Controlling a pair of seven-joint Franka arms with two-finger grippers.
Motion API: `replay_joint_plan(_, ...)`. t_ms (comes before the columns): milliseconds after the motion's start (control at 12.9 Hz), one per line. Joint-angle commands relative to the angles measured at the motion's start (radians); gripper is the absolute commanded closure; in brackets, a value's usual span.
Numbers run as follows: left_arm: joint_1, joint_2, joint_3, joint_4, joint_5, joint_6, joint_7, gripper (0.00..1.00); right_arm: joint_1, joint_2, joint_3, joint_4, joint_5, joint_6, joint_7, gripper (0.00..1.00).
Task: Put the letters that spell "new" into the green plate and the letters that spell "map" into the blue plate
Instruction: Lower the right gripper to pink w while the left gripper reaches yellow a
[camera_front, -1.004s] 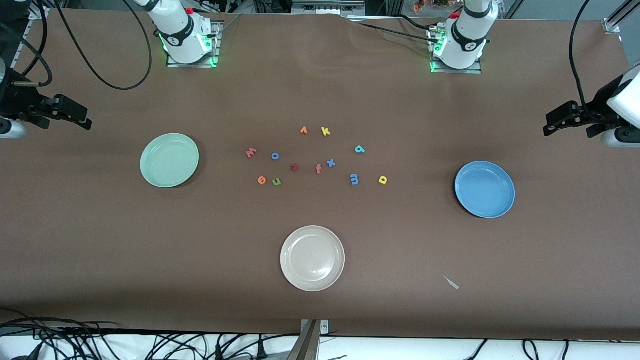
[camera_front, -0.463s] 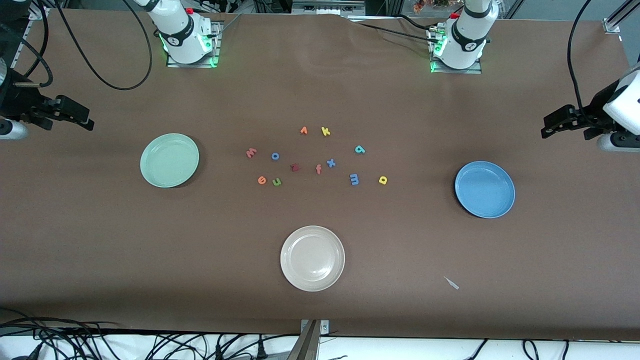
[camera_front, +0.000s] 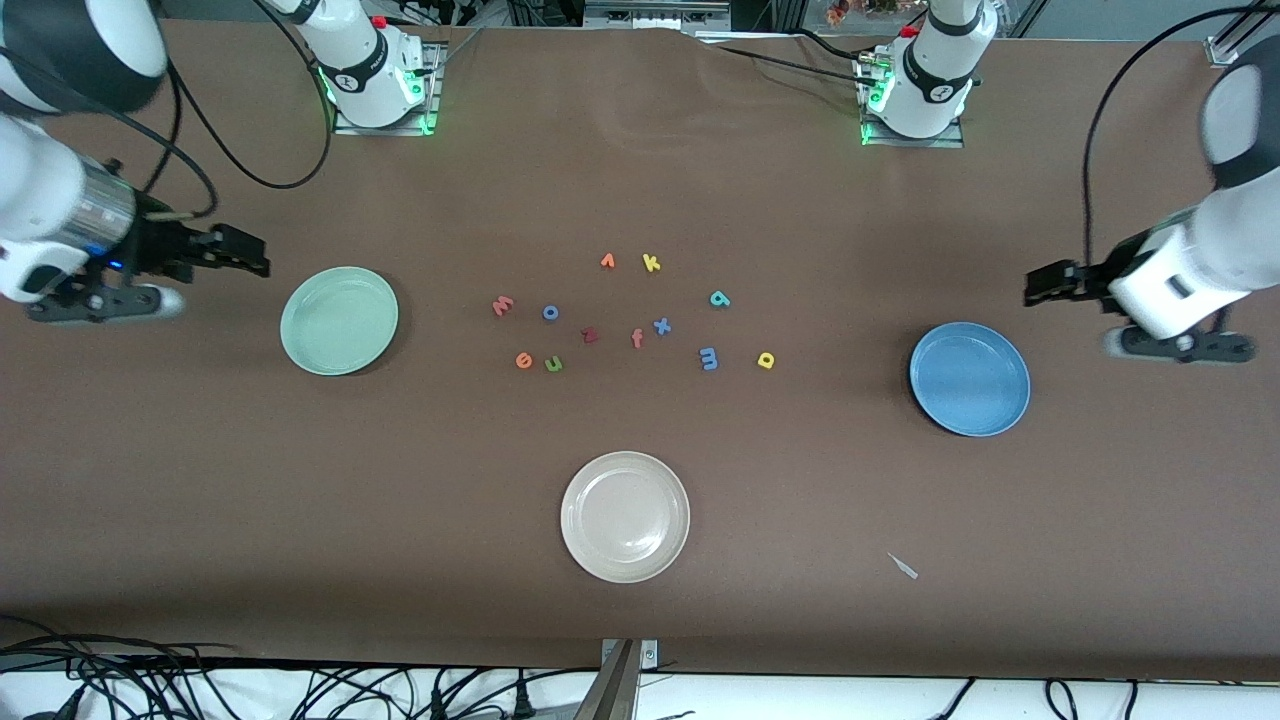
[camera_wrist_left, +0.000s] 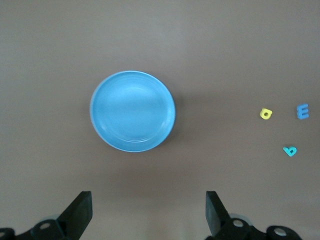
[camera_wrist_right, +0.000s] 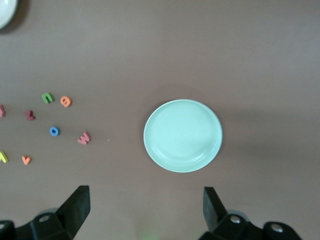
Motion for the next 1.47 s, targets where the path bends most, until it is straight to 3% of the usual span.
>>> replay_joint_plan(0, -0.097, 0.060, 0.004, 0.016, -0.026, 0.004, -0.004, 0.00, 0.064, 0.016, -0.002, -0.072, 0.012, 0.100, 0.128, 0.00)
replay_joint_plan(232, -0.112, 0.121, -0.002, 0.007, -0.147, 0.072, -0.005, 0.00, 0.173, 0.034, -0.004, -0.236, 0.001, 0.304, 0.388, 0.00)
replay_joint_plan(386, -0.156, 0.157, -0.013, -0.008, -0.149, 0.137, -0.048, 0.00, 0.263, 0.036, -0.002, -0.374, -0.002, 0.488, 0.624, 0.00)
replay_joint_plan(541, -0.224, 0.181, -0.014, -0.053, -0.141, 0.235, -0.129, 0.00, 0.354, 0.069, -0.004, -0.465, -0.083, 0.634, 0.880, 0.00)
replay_joint_plan(850, -0.322, 0.186, -0.013, -0.258, -0.135, 0.541, -0.237, 0.00, 0.439, 0.202, -0.002, -0.467, -0.134, 0.766, 1.315, 0.01)
replay_joint_plan(1081, -0.383, 0.215, -0.013, -0.355, -0.097, 0.727, -0.313, 0.00, 0.452, 0.236, -0.001, -0.487, -0.134, 0.814, 1.409, 0.08)
replay_joint_plan(1236, -0.420, 0.268, -0.011, -0.361, -0.084, 0.801, -0.350, 0.00, 0.452, 0.252, -0.001, -0.545, -0.126, 0.941, 1.441, 0.13)
replay_joint_plan(1390, -0.431, 0.333, -0.013, -0.349, 0.007, 0.836, -0.395, 0.00, 0.451, 0.252, 0.001, -0.574, -0.126, 0.981, 1.474, 0.23)
